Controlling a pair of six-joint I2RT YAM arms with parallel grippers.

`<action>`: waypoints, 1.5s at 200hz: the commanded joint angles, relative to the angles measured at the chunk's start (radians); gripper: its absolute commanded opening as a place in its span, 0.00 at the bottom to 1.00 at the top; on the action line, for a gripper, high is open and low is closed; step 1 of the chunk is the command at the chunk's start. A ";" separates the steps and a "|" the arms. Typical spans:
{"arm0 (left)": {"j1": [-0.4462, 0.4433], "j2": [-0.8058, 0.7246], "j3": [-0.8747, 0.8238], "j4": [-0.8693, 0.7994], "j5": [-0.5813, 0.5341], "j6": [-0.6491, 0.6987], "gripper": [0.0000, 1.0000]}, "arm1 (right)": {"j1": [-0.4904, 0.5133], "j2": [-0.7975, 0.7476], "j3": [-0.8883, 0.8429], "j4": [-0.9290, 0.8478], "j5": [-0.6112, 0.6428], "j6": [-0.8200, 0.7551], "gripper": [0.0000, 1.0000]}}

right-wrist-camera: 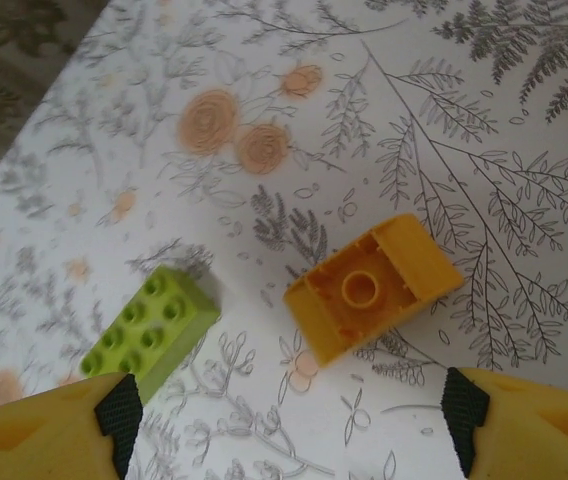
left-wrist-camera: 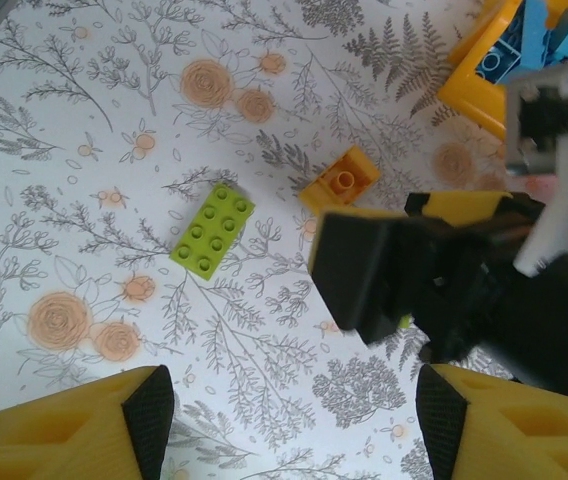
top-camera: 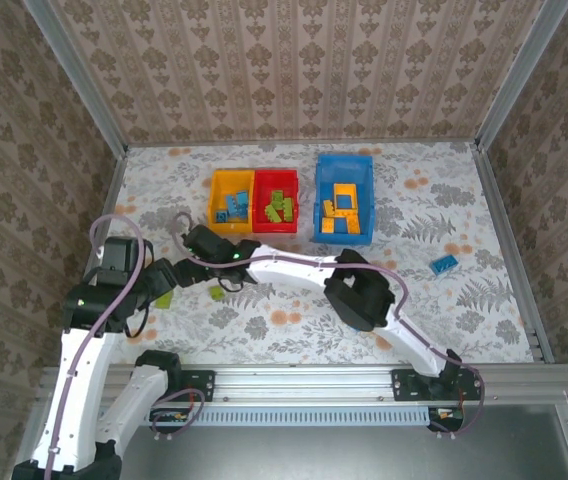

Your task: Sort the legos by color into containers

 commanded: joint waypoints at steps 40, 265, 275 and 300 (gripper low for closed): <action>0.008 -0.050 0.040 -0.089 0.009 0.080 0.69 | 0.030 0.342 0.634 -0.520 0.224 0.200 0.87; 0.009 -0.062 0.055 -0.078 0.013 0.089 0.68 | 0.029 0.522 0.903 -0.722 0.339 -0.004 0.24; 0.008 -0.062 0.054 -0.077 0.012 0.089 0.68 | 0.027 0.518 0.902 -0.727 0.335 -0.070 0.20; 0.008 -0.065 0.043 -0.069 0.012 0.084 0.68 | 0.007 0.492 0.902 -0.751 0.275 -0.192 0.15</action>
